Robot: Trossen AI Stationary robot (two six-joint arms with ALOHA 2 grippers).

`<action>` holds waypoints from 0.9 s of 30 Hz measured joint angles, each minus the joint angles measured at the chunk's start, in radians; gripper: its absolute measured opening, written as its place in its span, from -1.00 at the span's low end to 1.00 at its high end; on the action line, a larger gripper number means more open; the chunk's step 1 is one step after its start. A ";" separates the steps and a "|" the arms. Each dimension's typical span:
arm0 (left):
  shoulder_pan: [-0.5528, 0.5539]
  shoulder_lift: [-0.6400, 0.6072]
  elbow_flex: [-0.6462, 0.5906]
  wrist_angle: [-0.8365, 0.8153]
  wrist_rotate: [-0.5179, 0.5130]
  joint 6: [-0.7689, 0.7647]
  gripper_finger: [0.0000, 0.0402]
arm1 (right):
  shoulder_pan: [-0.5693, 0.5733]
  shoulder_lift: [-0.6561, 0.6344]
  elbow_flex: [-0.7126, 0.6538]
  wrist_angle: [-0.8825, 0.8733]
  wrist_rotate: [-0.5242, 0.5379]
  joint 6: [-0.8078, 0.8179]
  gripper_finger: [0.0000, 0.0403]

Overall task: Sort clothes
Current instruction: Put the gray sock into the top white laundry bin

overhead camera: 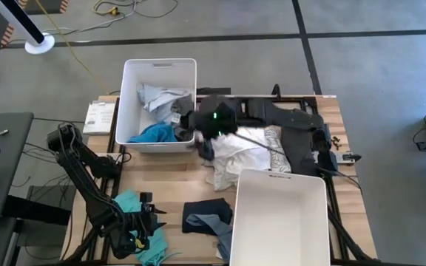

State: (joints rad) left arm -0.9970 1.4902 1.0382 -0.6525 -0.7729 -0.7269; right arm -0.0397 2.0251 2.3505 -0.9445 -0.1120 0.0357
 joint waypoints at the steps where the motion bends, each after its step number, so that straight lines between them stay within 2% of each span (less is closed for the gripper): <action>1: 0.000 0.000 0.000 0.001 0.000 0.004 -0.23 | 0.025 0.000 0.000 -0.028 0.000 -0.002 0.37; 7: 0.000 0.000 0.000 0.000 -0.002 0.008 -0.23 | 0.169 0.008 -0.002 -0.145 0.000 -0.001 0.37; 14: 0.000 0.000 0.000 0.000 -0.004 0.008 -0.23 | 0.299 0.012 -0.020 -0.103 0.004 0.048 0.37; 27: 0.003 0.000 0.000 0.041 -0.006 0.009 -0.23 | 0.411 0.187 -0.019 -0.072 0.007 0.158 0.37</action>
State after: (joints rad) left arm -0.9939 1.4906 1.0380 -0.6120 -0.7788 -0.7183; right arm 0.3714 2.2118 2.3314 -1.0166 -0.1047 0.1934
